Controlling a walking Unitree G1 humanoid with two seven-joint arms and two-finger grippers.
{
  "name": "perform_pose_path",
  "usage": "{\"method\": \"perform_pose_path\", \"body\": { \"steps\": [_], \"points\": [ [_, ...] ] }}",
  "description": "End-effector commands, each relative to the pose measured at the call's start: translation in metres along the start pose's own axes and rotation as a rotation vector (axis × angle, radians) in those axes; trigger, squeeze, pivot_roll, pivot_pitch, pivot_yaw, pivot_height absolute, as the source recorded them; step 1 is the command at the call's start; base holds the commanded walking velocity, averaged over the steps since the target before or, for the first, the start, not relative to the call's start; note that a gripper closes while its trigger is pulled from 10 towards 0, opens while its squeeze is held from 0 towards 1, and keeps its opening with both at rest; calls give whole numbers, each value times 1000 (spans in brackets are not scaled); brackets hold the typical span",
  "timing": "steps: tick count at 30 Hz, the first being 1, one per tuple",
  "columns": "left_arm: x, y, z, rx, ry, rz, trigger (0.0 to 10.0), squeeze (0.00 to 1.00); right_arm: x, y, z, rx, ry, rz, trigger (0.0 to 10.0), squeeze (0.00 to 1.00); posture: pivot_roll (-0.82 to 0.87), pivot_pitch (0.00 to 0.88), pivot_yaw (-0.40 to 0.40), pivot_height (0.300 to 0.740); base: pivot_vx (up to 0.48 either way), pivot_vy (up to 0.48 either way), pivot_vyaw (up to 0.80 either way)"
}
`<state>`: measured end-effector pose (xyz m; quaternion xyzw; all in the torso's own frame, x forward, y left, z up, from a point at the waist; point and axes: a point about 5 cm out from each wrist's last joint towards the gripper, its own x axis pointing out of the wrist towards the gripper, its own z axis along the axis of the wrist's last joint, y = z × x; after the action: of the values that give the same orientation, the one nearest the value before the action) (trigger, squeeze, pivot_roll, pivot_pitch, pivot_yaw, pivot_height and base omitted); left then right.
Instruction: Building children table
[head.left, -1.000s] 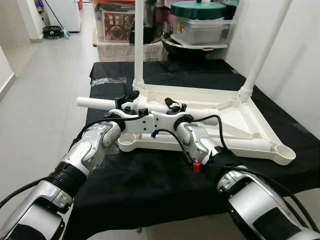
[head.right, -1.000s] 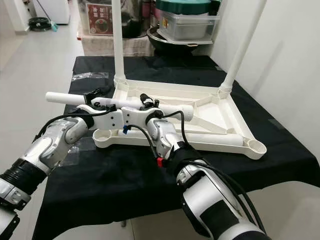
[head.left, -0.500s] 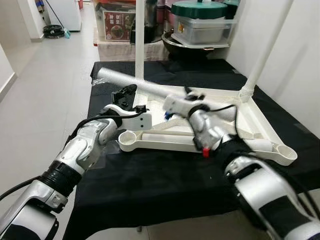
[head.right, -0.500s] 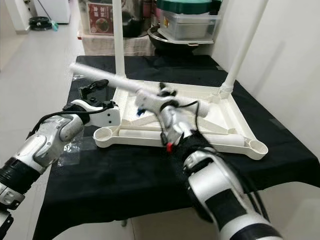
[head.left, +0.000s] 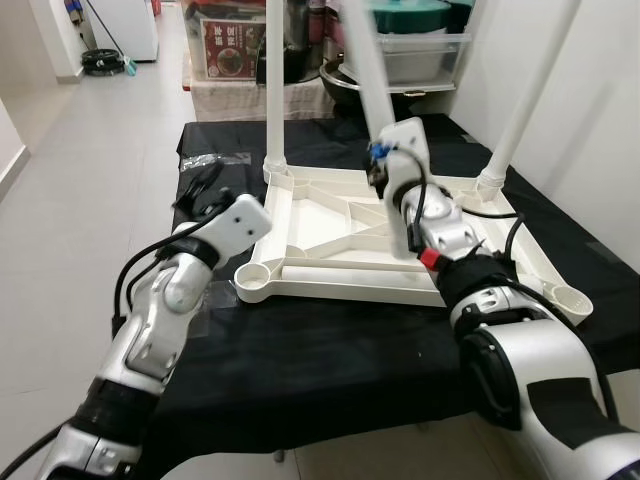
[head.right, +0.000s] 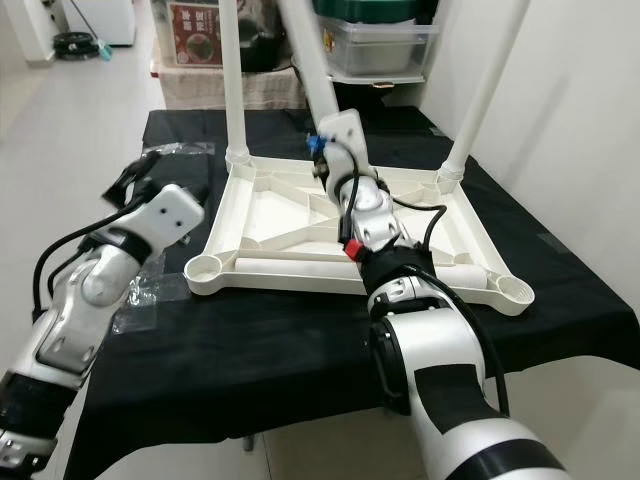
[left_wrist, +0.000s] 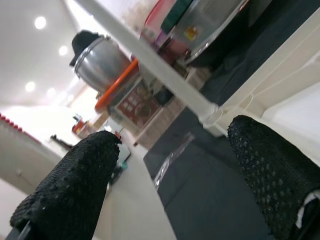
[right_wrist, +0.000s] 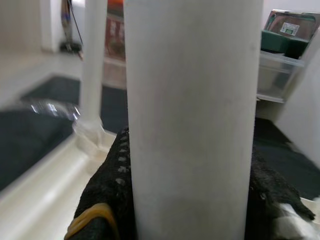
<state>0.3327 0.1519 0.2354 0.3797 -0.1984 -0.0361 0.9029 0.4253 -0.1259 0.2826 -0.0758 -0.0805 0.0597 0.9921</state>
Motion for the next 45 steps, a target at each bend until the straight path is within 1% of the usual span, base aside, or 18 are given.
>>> {"method": "perform_pose_path", "body": {
  "steps": [1, 2, 3, 4, 5, 6, 7, 8, 11, 12, 13, 15, 18, 20, 22, 27, 44, 45],
  "points": [
    [-4, -4, -7, -63, 45, -18, 10000, 0, 1, -1, 9, 73, -48, 0, 0, 0, 53, 33, -85, 740, 0, 0, 0],
    [-6, -7, -11, -116, 69, -23, 10000, 0, 1, -1, 12, 112, -63, 3, 0, 0, 53, 33, -85, 740, 0, 0, 0],
    [-6, -7, -11, -116, 69, -23, 10000, 0, 1, -1, 12, 112, -63, 3, 0, 0, 53, 33, -85, 740, 0, 0, 0],
    [-10, -18, -13, -245, 109, -92, 10000, 0, 0, 3, 16, 230, -95, 35, 0, 0, 56, 29, -89, 740, 0, 0, 0],
    [-13, -27, -11, -353, 106, -150, 10000, 0, -3, 9, 21, 323, -142, 87, 0, 0, 57, 29, -90, 740, 0, 0, 0],
    [-13, -27, -11, -353, 106, -150, 10000, 0, -3, 9, 21, 323, -142, 87, 0, 0, 57, 29, -90, 740, 0, 0, 0],
    [-17, -36, -6, -434, 103, -225, 10000, 0, -6, 15, 23, 390, -174, 131, 0, 0, 54, 28, -89, 740, 0, 0, 0],
    [-20, -42, -2, -474, 94, -274, 10000, 0, -9, 20, 23, 449, -200, 175, 0, 0, 54, 28, -89, 740, 0, 0, 0],
    [-20, -42, -2, -474, 94, -274, 10000, 0, -9, 20, 23, 449, -200, 175, 0, 0, 54, 28, -89, 740, 0, 0, 0],
    [-24, -49, 3, -497, 80, -323, 10000, 0, -14, 28, 22, 474, -227, 214, 0, 0, 53, 23, -89, 740, 0, 0, 0],
    [-24, -49, 3, -497, 80, -323, 10000, 0, -14, 28, 22, 474, -227, 214, 0, 0, 53, 23, -89, 740, 0, 0, 0],
    [-26, -62, 12, -531, 65, -376, 10000, 0, -30, 45, 19, 552, -268, 275, 0, 0, 49, 14, -83, 740, 0, 0, 0],
    [-24, -66, 14, -539, 71, -376, 10000, 0, -37, 53, 17, 589, -282, 305, 0, 0, 48, 14, -84, 740, 0, 0, 0],
    [-18, -68, 17, -561, 71, -366, 10000, 0, -47, 61, 16, 651, -291, 331, 0, 0, 46, 11, -82, 740, 0, 0, 0],
    [-18, -68, 17, -561, 71, -366, 10000, 0, -47, 61, 16, 651, -291, 331, 0, 0, 46, 11, -82, 740, 0, 0, 0],
    [-14, -72, 23, -553, 66, -383, 10000, 0, -62, 73, 15, 676, -299, 381, 0, 0, 45, 0, -81, 740, 0, 0, 0],
    [-10, -68, 21, -521, 74, -350, 10000, 0, -87, 93, 13, 686, -258, 506, 0, 0, 38, 9, -82, 740, 0, 0, 0],
    [-10, -69, 21, -522, 78, -352, 9333, 0, -89, 93, 12, 686, -252, 509, 0, 0, 39, 11, -83, 740, 0, 0, 0]
  ]
}}
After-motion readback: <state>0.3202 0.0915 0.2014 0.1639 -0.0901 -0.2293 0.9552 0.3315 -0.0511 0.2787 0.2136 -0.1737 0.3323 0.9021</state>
